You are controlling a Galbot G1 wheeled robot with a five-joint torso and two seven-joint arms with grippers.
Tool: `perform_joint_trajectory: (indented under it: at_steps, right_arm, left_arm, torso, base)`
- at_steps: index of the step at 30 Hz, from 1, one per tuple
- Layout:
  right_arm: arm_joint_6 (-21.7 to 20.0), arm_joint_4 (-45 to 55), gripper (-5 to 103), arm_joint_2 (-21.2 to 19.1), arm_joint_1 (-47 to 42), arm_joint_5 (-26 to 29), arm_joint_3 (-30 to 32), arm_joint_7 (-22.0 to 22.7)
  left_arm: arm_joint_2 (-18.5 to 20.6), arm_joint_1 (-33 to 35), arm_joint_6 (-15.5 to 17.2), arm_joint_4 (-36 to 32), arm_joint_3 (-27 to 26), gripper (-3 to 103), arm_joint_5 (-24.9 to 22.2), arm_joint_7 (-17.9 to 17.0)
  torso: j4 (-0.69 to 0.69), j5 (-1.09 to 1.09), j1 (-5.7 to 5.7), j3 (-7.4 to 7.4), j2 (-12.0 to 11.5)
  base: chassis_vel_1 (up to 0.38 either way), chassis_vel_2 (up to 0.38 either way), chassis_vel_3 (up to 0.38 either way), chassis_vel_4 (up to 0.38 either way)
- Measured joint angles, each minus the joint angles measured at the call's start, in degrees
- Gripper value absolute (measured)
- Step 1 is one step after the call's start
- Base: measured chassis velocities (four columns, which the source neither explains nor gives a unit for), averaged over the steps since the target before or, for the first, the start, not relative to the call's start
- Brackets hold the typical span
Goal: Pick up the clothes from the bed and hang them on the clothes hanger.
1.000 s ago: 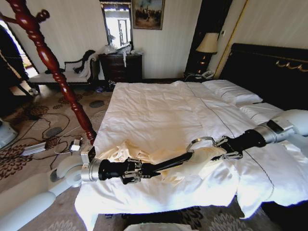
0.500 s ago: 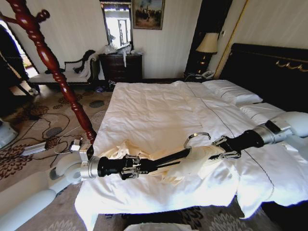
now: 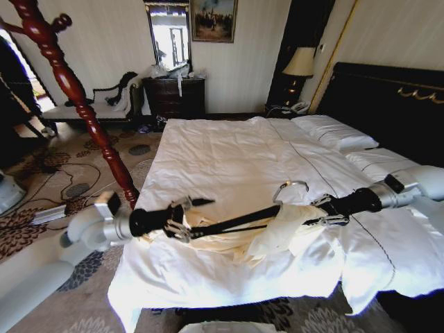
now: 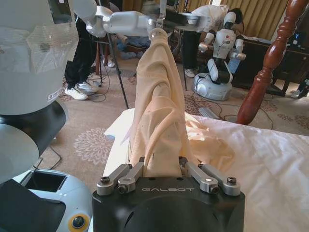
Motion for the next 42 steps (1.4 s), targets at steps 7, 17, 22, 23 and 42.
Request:
perform_joint_trajectory:
  at_steps: [7,17,22,23,42]
  right_arm:
    - [0.24,3.35,20,2.91,2.62,2.62,1.42,3.03]
    - [0.38,4.22,20,2.89,4.04,5.44,3.94,5.49]
    - [0.52,5.53,20,1.76,4.05,6.23,3.93,6.57]
    - [0.52,6.04,20,1.52,4.04,6.47,3.82,6.91]
    - [1.19,8.21,20,0.77,4.80,9.18,3.43,11.33]
  left_arm:
    - [-8.99,2.01,-0.81,10.28,1.19,100,17.43,-34.90]
    - [-24.59,17.76,-7.80,9.29,2.73,100,42.71,-37.05]
    - [-29.69,23.09,-8.51,8.03,4.93,100,42.79,-33.48]
    - [-30.39,23.18,-8.51,7.82,5.50,100,41.88,-33.26]
    - [-24.89,22.94,-2.95,7.12,15.66,97,38.03,-33.13]
  torso:
    - [0.01,-0.05,0.01,0.01,0.00]
    - [0.01,-0.02,0.01,0.00,0.00]
    - [0.03,-0.03,-0.01,0.00,0.00]
    - [0.01,-0.02,-0.01,0.00,0.00]
    - [0.01,-0.03,0.00,0.00,0.00]
  base:
    - [0.000,0.000,0.000,0.000]
    - [0.000,0.000,0.000,0.000]
    - [0.000,0.000,0.000,0.000]
    - [0.000,0.000,0.000,0.000]
    - [0.000,0.000,0.000,0.000]
